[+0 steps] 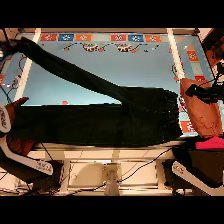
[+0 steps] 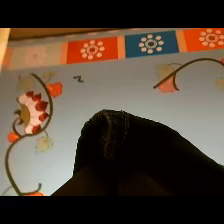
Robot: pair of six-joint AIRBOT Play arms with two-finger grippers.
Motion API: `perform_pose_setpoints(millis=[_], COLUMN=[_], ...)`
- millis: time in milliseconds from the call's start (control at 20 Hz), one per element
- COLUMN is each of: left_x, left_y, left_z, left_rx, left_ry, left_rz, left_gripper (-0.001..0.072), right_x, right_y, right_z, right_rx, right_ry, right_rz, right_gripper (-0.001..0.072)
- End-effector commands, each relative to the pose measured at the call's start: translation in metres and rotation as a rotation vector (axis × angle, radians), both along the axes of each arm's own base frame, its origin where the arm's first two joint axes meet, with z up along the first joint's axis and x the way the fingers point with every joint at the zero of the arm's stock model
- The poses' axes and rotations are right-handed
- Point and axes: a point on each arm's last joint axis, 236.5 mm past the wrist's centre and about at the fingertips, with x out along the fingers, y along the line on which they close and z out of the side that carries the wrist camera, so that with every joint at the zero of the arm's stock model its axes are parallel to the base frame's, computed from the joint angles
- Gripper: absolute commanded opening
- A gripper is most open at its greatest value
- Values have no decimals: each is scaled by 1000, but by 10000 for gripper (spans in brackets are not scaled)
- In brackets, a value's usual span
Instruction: Fold the clothes and pants, and hang the long-sleeved shirts on hangers.
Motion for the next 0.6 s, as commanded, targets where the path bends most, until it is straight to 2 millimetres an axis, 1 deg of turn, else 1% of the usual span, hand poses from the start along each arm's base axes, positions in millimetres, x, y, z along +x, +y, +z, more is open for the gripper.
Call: perform_pose_setpoints(millis=[0, 50, 100, 150, 250, 350, 450, 500, 550], left_x=[-43, -62, -80, -101, -147, -196, -241, -260, -274], left_y=[-25, -29, -29, -26, -15, -5, 2, 9, 19], left_z=[43, 42, 36, 24, -11, -49, -85, -102, -118], left_rx=[118, 104, 86, 60, -23, -147, -313, -379, -428], left_ry=[53, 112, 178, 264, 459, 648, 809, 866, 906], left_rz=[-144, -175, -201, -227, -268, -281, -241, -206, -156], left_gripper=[25, 25, 26, 27, 27, 27, 28, 28, 29], right_x=[0, 0, 1, 1, 2, 3, 5, 7, 9], right_y=[1, 1, 0, 0, -1, -1, -2, -3, -4], right_z=[0, 0, 1, 1, 2, 2, 3, 4, 5], right_rx=[3, 3, 2, 1, -2, -4, -8, -12, -16], right_ry=[-2, -2, -2, -5, -11, -16, -26, -34, -42], right_rz=[-3, -3, -3, -3, -5, -6, -8, -9, -11], right_gripper=[696, 696, 696, 696, 696, 696, 696, 696, 696])
